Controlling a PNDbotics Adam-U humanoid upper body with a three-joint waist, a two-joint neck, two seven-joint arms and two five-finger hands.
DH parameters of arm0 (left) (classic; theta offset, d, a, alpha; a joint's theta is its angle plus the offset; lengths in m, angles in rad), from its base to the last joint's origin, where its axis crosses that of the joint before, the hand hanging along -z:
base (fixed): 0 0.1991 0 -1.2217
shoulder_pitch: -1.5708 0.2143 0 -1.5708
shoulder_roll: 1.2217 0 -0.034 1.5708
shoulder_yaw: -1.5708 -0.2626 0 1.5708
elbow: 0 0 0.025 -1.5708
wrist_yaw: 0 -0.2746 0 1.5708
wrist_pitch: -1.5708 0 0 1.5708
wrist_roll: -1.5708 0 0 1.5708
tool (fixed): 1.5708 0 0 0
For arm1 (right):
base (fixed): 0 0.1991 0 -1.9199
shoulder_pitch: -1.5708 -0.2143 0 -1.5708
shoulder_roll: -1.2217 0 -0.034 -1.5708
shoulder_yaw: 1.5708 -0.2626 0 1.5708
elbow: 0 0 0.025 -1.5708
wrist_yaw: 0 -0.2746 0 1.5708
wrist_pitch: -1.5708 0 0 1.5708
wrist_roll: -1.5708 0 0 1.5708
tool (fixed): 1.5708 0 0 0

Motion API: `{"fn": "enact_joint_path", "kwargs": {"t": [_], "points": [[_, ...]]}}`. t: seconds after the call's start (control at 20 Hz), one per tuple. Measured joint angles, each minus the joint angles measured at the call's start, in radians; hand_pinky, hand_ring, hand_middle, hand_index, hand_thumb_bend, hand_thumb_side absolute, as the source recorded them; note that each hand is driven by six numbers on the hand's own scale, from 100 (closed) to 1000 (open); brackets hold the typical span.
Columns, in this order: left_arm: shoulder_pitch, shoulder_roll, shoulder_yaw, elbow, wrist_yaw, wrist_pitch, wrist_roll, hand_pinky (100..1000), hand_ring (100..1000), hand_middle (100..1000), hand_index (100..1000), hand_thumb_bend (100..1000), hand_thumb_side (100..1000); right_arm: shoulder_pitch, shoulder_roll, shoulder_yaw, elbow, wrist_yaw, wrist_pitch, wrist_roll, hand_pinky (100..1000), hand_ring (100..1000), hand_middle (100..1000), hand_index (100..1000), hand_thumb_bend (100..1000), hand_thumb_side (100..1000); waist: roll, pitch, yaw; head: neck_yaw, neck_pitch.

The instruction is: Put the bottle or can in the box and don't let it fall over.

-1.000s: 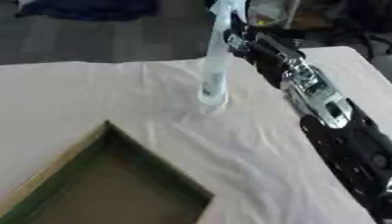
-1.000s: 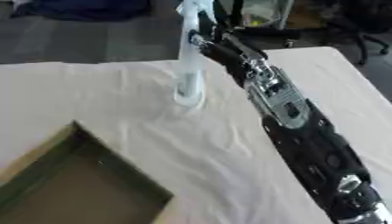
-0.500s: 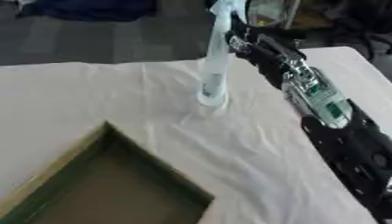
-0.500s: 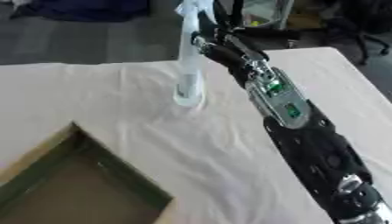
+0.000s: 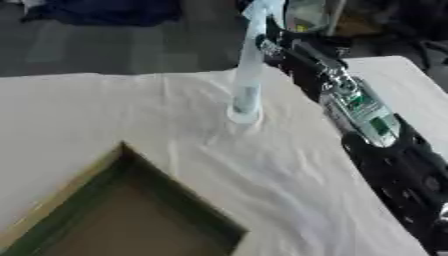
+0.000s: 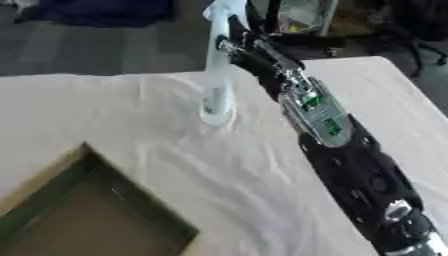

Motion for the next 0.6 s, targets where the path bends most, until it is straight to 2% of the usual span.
{"fn": "enact_joint_path", "kwargs": {"t": [0.6], "points": [[-0.006,0.0,0.0,0.0,-0.001,-0.005,-0.001,984,1000,984,722,100,761,-0.016,-0.001,0.0,0.0,-0.004,-0.006,0.012,1000,1000,1000,1000,100,548,0.0,0.01,0.008,-0.006,-0.01]]}}
